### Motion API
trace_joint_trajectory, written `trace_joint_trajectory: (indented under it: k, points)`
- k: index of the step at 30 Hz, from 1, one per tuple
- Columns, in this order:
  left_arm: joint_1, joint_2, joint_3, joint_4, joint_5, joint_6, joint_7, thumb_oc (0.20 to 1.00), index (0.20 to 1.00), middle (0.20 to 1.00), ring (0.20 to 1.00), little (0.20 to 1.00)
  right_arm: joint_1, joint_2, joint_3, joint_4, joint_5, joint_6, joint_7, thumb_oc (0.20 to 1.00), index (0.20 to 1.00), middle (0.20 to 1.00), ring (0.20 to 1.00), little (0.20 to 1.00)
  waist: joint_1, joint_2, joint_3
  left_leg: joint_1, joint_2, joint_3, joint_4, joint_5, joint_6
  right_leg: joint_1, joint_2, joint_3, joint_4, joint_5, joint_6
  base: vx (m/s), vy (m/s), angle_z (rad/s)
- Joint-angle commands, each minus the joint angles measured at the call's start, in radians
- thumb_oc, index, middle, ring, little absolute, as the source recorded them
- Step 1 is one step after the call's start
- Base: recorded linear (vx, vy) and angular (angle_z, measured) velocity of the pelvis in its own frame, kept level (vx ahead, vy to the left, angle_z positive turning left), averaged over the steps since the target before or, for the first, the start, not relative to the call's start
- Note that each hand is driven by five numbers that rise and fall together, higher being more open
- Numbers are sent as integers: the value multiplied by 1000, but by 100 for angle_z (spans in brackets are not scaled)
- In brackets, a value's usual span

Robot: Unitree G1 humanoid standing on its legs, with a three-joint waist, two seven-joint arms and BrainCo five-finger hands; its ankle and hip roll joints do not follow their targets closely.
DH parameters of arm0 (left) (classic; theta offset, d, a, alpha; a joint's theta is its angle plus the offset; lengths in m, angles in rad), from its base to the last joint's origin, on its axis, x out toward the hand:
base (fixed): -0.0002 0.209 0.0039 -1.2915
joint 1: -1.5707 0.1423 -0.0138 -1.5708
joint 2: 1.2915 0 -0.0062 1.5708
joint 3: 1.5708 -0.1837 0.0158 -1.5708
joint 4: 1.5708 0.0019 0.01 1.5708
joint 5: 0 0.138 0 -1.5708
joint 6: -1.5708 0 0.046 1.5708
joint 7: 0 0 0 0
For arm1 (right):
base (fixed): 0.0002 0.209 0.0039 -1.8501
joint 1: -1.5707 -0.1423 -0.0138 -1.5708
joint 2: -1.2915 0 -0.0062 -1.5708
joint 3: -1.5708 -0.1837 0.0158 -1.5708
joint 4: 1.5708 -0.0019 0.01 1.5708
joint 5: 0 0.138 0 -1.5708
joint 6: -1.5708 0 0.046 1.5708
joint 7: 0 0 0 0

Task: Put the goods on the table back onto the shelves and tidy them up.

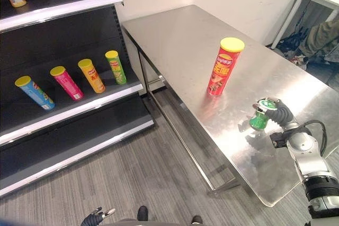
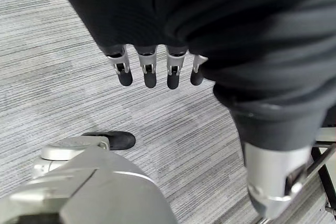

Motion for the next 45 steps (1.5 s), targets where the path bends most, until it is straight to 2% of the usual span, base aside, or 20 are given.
trace_joint_trajectory:
  k: [1,4,6,14,16,20,24,26,30,33,34,36,38,39,40,41,42,43,44,45]
  points:
    - [-43,51,4,10,-10,-21,17,1000,1000,1000,1000,1000,-90,-33,0,-61,-10,-44,-21,200,200,200,200,200,39,-25,-13,40,43,63,15,-81,-73,16,-29,9,7,-27,37,-9,-31,1]
    - [-44,51,29,3,-12,-21,21,1000,1000,1000,1000,1000,-56,-63,-60,-193,-12,-62,-27,200,200,200,200,200,34,-24,-13,40,48,61,15,-77,-78,17,-25,5,7,-31,35,-3,-48,0]
    - [-39,46,53,-7,-14,-24,26,1000,1000,1000,1000,1000,-8,-83,-159,-347,-23,-90,-45,200,200,200,200,200,29,-23,-15,39,57,58,15,-75,-84,17,-16,6,7,-39,30,-6,-83,4]
    - [-29,32,77,-12,-14,-24,27,1000,1000,1000,1000,1000,23,-68,-341,-591,-16,-150,-89,200,200,200,200,200,35,-18,-17,25,92,39,15,-47,-108,17,22,3,7,-72,10,-23,-83,9]
    - [-14,26,75,-16,-22,-25,19,1000,1000,1000,1000,1000,16,-29,-385,-649,66,-168,-75,200,200,200,200,200,42,-14,-19,13,107,22,15,-32,-119,22,42,-9,7,-90,-1,-38,-116,14]
    - [-4,27,67,-19,-33,-24,11,1000,1000,1000,1000,1000,-14,0,-369,-671,110,-178,-62,200,200,200,200,200,55,-14,-15,7,114,5,15,-18,-126,33,54,-26,7,-103,-12,-35,-63,21]
    - [-10,25,62,-50,-55,-22,18,1000,1000,1000,1000,1000,-74,-21,-304,-679,53,-170,-74,200,200,200,200,200,73,-20,22,-53,136,36,95,7,-133,52,42,-84,7,-109,-21,-60,16,35]
    - [-12,18,64,-49,-59,-23,19,1000,1000,1000,1000,1000,-111,-34,-256,-676,2,-159,-79,200,200,200,200,200,77,-17,21,-53,158,57,76,27,-135,60,37,-99,7,-105,-13,31,95,49]
    - [-18,23,71,-53,-69,-28,35,1000,1000,1000,1000,1000,-148,-55,-196,-661,-58,-143,-98,200,200,200,200,200,77,-24,23,-99,241,95,28,106,-145,64,7,-117,7,-99,7,40,151,48]
    - [-26,31,68,-53,-61,-24,42,1000,1000,1000,1000,1000,-142,-61,-188,-666,-90,-128,-114,200,200,200,200,200,72,-10,9,-118,299,158,16,127,-169,84,-14,-130,7,-123,26,158,274,28]
    - [-20,28,68,-50,-53,-20,41,1000,1000,1000,1000,1000,-148,-42,-176,-675,-108,-118,-116,200,200,200,200,200,79,13,-14,-103,291,169,15,119,-166,91,-28,-145,7,-103,37,252,433,36]
    - [-17,29,67,-42,-46,-18,44,1000,1000,1000,1000,1000,-171,-15,-140,-681,-125,-111,-114,200,200,200,200,200,89,17,-26,-83,261,161,16,93,-155,106,-72,-139,15,-83,55,193,433,44]
    - [-26,37,60,-29,-35,-12,49,1000,1000,1000,1000,1000,-174,13,-123,-683,-146,-99,-116,200,200,200,200,200,101,5,-26,-75,216,174,48,49,-125,107,-142,-143,45,-48,76,112,383,20]
    - [-33,43,57,-24,-23,-11,50,1000,1000,1000,1000,1000,-180,19,-109,-681,-169,-94,-118,200,200,200,200,200,105,-3,-27,-74,187,177,61,23,-105,95,-182,-135,77,-22,84,128,554,24]
    - [-51,63,49,-19,8,-9,48,1000,1000,1000,1000,1000,-176,20,-102,-683,-198,-84,-119,200,200,200,200,200,102,-13,-32,-68,124,182,64,-10,-68,63,-254,-118,160,38,89,105,440,25]
    - [-51,63,49,-19,8,-9,48,1000,1000,1000,1000,1000,-176,21,-102,-683,-198,-84,-119,200,200,200,200,200,103,-16,-32,-68,121,184,64,-11,-66,60,-258,-116,163,37,91,146,613,35]
    - [-57,82,38,-37,30,-7,44,1000,1000,1000,1000,1000,-166,12,-111,-691,-218,-76,-122,200,200,200,200,200,90,-13,-29,-44,55,175,44,-32,-27,19,-311,-77,273,102,73,77,325,21]
    - [-57,82,38,-38,30,-6,44,1000,1000,1000,1000,1000,-166,12,-111,-691,-218,-76,-122,200,200,200,200,200,92,-15,-29,-43,53,178,43,-32,-26,14,-315,-73,277,101,75,107,463,24]
    - [-60,92,33,-47,36,-3,42,1000,1000,1000,1000,1000,-168,15,-112,-697,-223,-73,-127,200,200,200,200,200,81,-12,-21,-28,26,168,31,-39,-8,-27,-324,-38,344,133,63,67,270,12]
    - [-70,103,26,-44,48,-1,40,1000,1000,1000,1000,1000,-167,20,-114,-702,-223,-79,-136,200,200,200,200,200,65,-6,-16,-20,12,154,23,-48,3,-58,-293,11,380,118,50,189,465,15]
